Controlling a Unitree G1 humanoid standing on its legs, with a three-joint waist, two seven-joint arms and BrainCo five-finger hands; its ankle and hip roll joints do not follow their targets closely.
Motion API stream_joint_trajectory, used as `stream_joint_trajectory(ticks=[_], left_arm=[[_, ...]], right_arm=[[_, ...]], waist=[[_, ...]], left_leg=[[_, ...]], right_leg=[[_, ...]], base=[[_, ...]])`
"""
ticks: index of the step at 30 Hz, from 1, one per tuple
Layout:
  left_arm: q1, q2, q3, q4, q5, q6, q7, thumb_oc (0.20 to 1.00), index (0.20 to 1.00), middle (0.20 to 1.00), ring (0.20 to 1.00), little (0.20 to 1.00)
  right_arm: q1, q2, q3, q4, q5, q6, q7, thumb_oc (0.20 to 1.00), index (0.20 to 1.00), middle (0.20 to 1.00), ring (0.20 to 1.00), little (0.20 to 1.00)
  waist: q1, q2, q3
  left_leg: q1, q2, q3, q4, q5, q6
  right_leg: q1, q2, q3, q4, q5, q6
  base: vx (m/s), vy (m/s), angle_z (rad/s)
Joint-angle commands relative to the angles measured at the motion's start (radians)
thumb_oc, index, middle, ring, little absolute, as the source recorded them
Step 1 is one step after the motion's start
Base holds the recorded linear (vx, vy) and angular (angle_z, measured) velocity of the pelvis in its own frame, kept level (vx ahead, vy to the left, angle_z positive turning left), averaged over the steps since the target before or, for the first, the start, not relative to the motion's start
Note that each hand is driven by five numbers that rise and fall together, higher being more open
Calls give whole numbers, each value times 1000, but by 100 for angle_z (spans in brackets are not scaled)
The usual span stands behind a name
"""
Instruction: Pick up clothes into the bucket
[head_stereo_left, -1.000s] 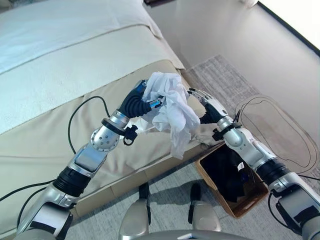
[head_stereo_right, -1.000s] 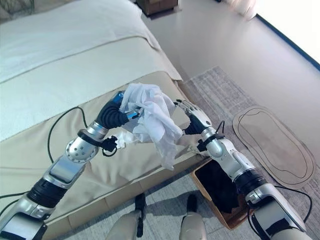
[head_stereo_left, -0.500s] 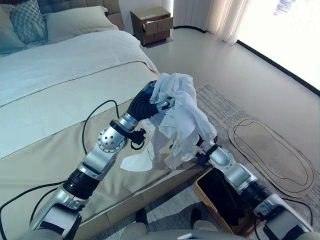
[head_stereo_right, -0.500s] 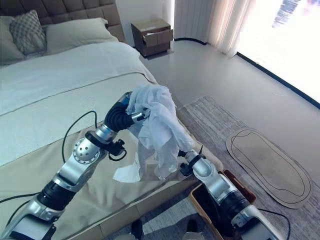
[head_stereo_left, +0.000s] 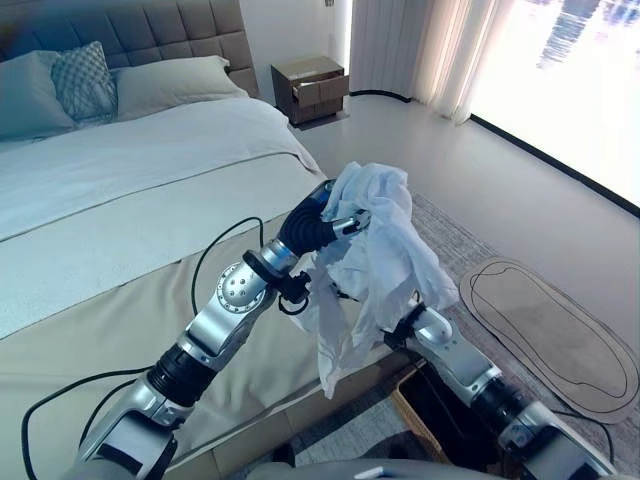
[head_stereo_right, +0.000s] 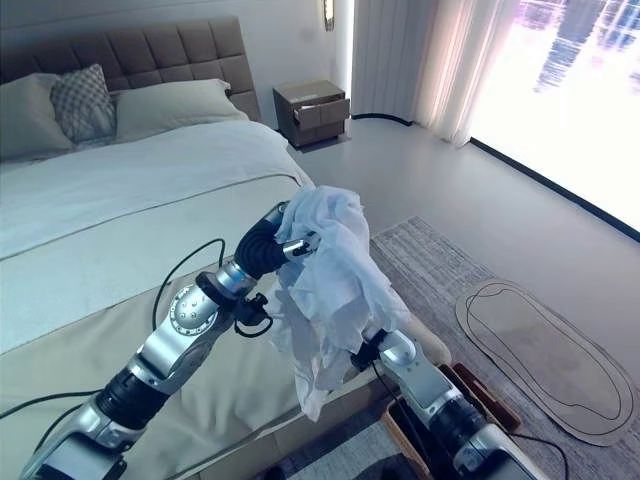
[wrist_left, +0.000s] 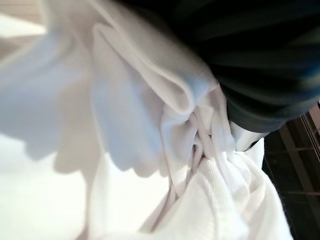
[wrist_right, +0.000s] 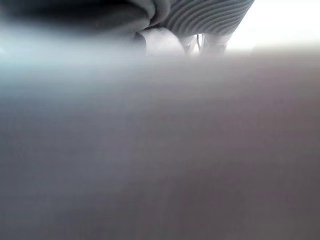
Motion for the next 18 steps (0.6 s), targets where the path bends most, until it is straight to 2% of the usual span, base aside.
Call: stream_joint_trajectory(ticks=[1,4,6,7,11,12,14,15,16,18], left_arm=[[-13,-15,90,-64,-77,-40,-20,200,200,200,200,200],[20,-11,133,-60,-78,-42,-23,200,200,200,200,200],[36,-9,151,-55,-76,-44,-20,200,200,200,200,200],[46,-5,186,-46,-73,-37,-10,200,200,200,200,200],[69,11,248,-58,-31,-37,11,200,200,200,200,200],[71,9,253,-41,-12,-45,19,200,200,200,200,200],[72,0,258,-20,11,-54,44,200,200,200,200,200],[109,4,303,-12,90,-67,80,200,200,200,200,200],[111,4,303,-13,90,-66,81,200,200,200,200,200],[135,6,322,15,203,-71,123,200,200,200,200,200]], right_arm=[[34,-14,-91,-82,83,-26,31,200,200,200,200,200],[92,-17,-165,-67,126,-27,37,200,200,200,200,200],[103,-8,-173,-105,141,-34,24,200,200,200,200,200],[142,-10,-213,-151,174,-15,24,200,200,200,200,200],[164,-2,-284,-154,186,-13,-7,200,200,200,200,200],[144,-3,-306,-47,172,-19,-25,200,200,200,200,200],[139,18,-320,9,185,-40,-34,200,200,200,200,200],[175,37,-363,-47,218,-56,-34,200,200,200,200,200],[177,37,-363,-48,218,-55,-34,200,200,200,200,200],[201,53,-391,-68,269,-61,-14,200,200,200,200,200]], waist=[[-8,-36,-36],[-15,-37,-40],[-17,-38,-42],[-23,-38,-45],[-25,-39,-49],[-22,-39,-50],[-22,-38,-48],[-25,-39,-46],[-25,-38,-47],[-28,-39,-47]], left_leg=[[-8,-22,0,41,-50,29],[-3,-20,0,39,-51,29],[0,-20,1,38,-52,29],[2,-18,6,36,-52,29],[3,-15,10,36,-54,30],[4,-15,9,35,-54,30],[4,-15,8,36,-54,29],[-4,-17,9,40,-46,30],[3,-15,9,38,-54,29],[6,-14,10,39,-57,29]], right_leg=[[-44,-1,0,66,15,16],[-40,0,-2,64,15,16],[-40,0,-1,65,15,17],[-42,1,4,64,16,17],[-43,4,5,64,14,16],[-40,4,3,63,14,16],[-39,4,2,64,12,15],[-47,2,4,67,19,14],[-42,4,4,66,11,15],[-40,6,6,69,8,14]], base=[[0,0,0],[11,-2,0],[0,0,0],[0,0,0],[-3,-2,-1],[50,-8,0],[0,0,0],[0,0,0],[0,0,0],[23,-4,-1]])
